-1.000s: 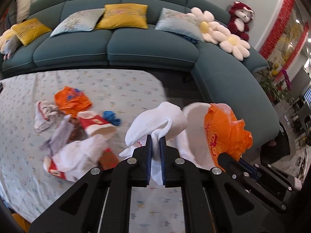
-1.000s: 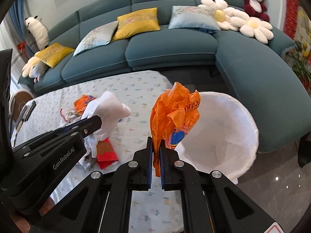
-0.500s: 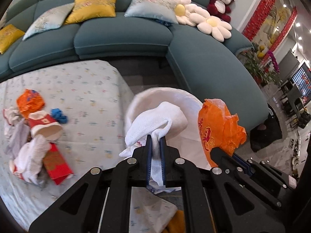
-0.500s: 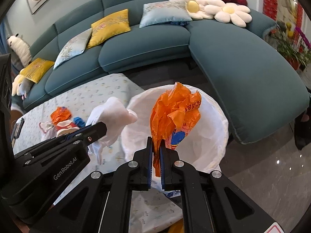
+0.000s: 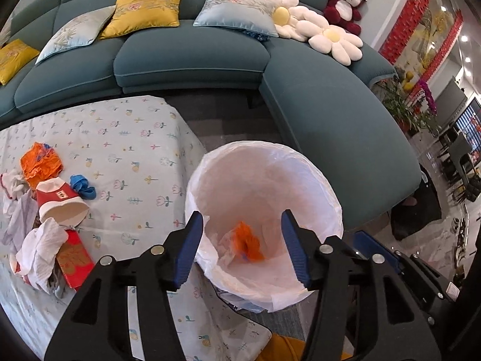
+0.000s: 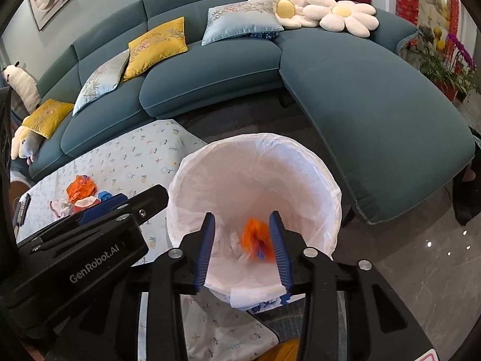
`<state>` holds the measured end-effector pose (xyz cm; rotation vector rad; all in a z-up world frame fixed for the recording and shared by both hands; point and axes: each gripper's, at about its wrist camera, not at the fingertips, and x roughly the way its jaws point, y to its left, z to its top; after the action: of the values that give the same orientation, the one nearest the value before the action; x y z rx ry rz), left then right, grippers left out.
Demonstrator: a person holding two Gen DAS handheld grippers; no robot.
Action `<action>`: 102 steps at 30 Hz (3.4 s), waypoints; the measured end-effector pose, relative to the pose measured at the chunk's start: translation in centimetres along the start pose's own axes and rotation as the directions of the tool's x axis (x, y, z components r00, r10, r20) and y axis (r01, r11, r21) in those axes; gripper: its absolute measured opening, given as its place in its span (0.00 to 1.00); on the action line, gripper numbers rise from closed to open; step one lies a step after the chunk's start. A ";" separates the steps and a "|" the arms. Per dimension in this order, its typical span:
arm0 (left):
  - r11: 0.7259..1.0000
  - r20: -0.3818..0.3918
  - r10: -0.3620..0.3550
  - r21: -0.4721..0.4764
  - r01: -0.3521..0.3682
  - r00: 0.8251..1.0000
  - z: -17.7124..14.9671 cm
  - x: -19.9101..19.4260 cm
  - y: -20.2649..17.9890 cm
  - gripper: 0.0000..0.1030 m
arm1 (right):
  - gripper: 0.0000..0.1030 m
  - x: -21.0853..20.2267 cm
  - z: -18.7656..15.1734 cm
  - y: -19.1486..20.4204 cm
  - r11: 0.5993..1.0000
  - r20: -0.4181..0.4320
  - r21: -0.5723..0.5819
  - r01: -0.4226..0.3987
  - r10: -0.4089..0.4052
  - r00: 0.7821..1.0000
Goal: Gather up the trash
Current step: 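Open the right tool to drop the orange bag into the wastebasket, then grasp the white tissue with the right tool while the left tool grasps a white paper strip, then carry both tools over the wastebasket and release the white tissue and paper strip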
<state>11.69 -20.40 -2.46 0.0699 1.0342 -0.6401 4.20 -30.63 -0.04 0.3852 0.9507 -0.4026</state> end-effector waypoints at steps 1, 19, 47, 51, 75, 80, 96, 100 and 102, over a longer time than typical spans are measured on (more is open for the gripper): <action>1.000 0.002 0.004 -0.005 -0.004 1.000 0.0 -0.1 0.2 0.50 | 0.39 -0.1 0.0 0.2 1.000 0.001 -0.002 0.001 -0.001 1.000; 0.980 0.058 0.126 -0.161 -0.116 0.990 -2.4 -6.8 10.7 0.51 | 0.49 -3.0 -1.6 7.5 0.995 0.024 -0.099 -0.015 0.017 1.000; 0.890 -0.018 0.321 -0.337 -0.308 0.947 -7.7 -10.9 29.7 0.64 | 0.49 1.0 -6.3 25.3 0.944 -0.132 -0.296 -0.148 0.113 0.985; 0.887 -0.047 0.302 -0.352 -0.299 0.952 -7.3 -9.6 31.5 0.64 | 0.49 2.5 -6.3 27.0 0.940 -0.158 -0.303 -0.159 0.115 0.981; 0.908 -0.112 0.215 -0.344 -0.241 0.970 -6.2 -3.2 33.3 0.15 | 0.10 8.8 -6.3 29.3 0.933 -0.272 -0.294 -0.207 0.125 0.954; 0.904 -0.089 0.228 -0.351 -0.245 0.969 -6.2 -4.7 32.8 0.15 | 0.07 6.9 -5.5 28.9 0.933 -0.235 -0.283 -0.221 0.156 0.959; 0.942 0.049 0.227 -0.263 -0.207 0.973 -4.5 -11.2 24.7 0.15 | 0.07 -2.1 -2.3 22.6 0.960 -0.047 -0.209 -0.186 0.180 0.983; 0.957 0.068 0.209 -0.217 -0.190 0.975 -4.4 -11.9 21.2 0.15 | 0.07 -4.1 -2.0 19.9 0.968 -0.003 -0.185 -0.171 0.174 0.985; 0.965 0.076 0.198 -0.188 -0.181 0.977 -4.3 -11.9 19.4 0.15 | 0.07 -4.9 -1.9 18.5 0.972 0.015 -0.171 -0.164 0.169 0.985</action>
<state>14.36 2.44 0.37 -0.0189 0.9766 -0.3703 9.42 -13.01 5.70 0.3006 0.9084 -0.1723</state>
